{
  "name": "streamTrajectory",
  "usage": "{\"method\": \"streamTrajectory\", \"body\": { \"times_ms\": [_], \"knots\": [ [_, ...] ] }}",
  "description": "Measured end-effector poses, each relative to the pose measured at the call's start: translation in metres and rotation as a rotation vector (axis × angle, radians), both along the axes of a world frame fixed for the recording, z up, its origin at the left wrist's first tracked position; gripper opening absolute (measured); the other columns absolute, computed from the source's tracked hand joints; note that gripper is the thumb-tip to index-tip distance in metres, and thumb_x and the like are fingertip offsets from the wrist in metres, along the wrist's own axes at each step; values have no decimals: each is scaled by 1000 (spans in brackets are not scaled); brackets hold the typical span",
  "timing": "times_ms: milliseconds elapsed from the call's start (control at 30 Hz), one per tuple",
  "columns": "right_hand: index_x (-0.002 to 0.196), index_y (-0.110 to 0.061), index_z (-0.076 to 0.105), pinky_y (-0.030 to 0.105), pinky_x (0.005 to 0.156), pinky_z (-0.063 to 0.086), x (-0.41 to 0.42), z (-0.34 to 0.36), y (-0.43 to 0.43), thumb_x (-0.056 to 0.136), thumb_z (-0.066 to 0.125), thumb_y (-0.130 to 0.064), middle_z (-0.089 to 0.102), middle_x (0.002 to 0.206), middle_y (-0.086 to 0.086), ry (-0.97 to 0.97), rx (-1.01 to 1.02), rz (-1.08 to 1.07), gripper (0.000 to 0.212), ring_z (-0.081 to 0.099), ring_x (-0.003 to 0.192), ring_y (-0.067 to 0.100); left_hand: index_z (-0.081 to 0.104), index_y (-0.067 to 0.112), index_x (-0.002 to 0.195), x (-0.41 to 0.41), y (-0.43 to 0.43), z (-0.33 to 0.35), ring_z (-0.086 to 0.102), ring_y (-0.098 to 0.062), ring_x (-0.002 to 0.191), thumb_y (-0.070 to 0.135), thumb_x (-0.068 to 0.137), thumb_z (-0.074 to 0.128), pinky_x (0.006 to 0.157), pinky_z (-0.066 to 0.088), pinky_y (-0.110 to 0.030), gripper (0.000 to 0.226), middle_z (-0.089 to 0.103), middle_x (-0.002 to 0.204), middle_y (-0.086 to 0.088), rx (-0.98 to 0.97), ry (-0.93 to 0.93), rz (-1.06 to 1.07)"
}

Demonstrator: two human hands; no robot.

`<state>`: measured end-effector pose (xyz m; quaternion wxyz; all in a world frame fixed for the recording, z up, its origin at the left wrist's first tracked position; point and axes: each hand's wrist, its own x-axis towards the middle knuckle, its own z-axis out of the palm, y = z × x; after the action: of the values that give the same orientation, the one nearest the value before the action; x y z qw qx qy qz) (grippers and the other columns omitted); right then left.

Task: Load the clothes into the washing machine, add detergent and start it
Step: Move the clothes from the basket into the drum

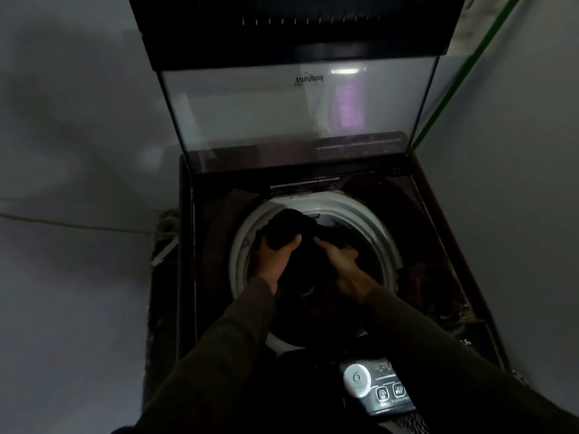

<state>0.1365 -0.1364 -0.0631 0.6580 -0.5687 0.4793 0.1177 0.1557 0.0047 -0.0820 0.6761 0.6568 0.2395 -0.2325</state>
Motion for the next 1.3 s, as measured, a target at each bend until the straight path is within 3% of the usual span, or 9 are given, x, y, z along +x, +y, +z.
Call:
{"method": "streamTrajectory", "body": {
  "times_ms": [100, 167, 267, 367, 467, 567, 800, 1033, 1300],
  "knots": [
    [152, -3, 10, 47, 99, 51, 10, -15, 6, 71, 84, -40, 47, 138, 13, 54, -27, -127, 116, 56, 120, 34, 48, 28, 142, 10, -4, -9, 58, -22, 119, 54, 65, 81, 104, 48, -47, 88, 58, 136, 2, -103, 64, -23],
    [149, 1, 24, 49, 96, 53, 16, -28, 4, 59, 88, -44, 54, 134, 15, 56, 21, -153, 120, 61, 115, 34, 43, 29, 146, 15, -6, -20, 56, -26, 122, 50, 76, 74, 105, 46, -49, 79, 56, 139, 0, -114, 115, -40],
    [138, 1, 46, 48, 93, 56, 19, -63, -9, 61, 86, -32, 62, 126, 20, -1, -58, -117, 93, 66, 107, 33, 46, 33, 143, 19, -6, -45, 56, -28, 122, 36, 91, 56, 102, 48, -48, 54, 55, 141, -5, -173, 189, -49],
    [131, 2, 51, 46, 92, 56, 17, -55, -6, 77, 76, -9, 63, 124, 19, -13, -79, -89, 60, 66, 105, 32, 48, 28, 141, 10, -4, -48, 56, -27, 122, 30, 102, 44, 77, 54, -31, 39, 58, 133, -4, -236, 242, -19],
    [126, 5, 55, 44, 85, 58, 15, -55, -4, 82, 68, 3, 66, 115, 22, -37, -139, -21, 46, 66, 103, 35, 46, 29, 140, 1, -7, -58, 63, -18, 103, 12, 105, 36, 64, 53, -21, 41, 63, 119, 1, -234, 230, -36],
    [116, 5, 62, 38, 72, 58, 9, -66, -5, 81, 65, 9, 68, 106, 22, -59, -167, 42, 35, 67, 96, 36, 50, 20, 140, -3, -10, -73, 63, -21, 106, 0, 99, 39, 78, 58, -28, 47, 62, 130, -6, -175, 171, -129],
    [141, -2, 43, 33, 101, 45, -8, -48, -9, 87, 68, -3, 56, 134, 13, -27, -344, 347, 60, 53, 127, 29, 34, 9, 151, -7, -8, -54, 28, -27, 146, 1, 98, 46, 119, 23, -34, 54, 32, 157, -11, 334, -184, -515],
    [147, -4, 35, 36, 115, 27, -39, -20, -22, 94, 59, -17, 36, 152, 18, -146, -760, 918, 59, 32, 143, 31, 18, 15, 156, -21, -8, -34, 6, -29, 152, 24, 104, 40, 122, 10, -40, 58, 8, 165, -8, 807, -490, -919],
    [155, -8, 20, 46, 123, 11, -64, 17, -57, 98, 42, -52, 6, 164, 16, -120, -1265, 1119, 75, -7, 152, 31, 24, 19, 156, -42, -34, 6, 9, -27, 152, 56, 98, 15, 122, 9, -49, 69, 20, 163, -6, 1056, -788, -888]
  ]
}}
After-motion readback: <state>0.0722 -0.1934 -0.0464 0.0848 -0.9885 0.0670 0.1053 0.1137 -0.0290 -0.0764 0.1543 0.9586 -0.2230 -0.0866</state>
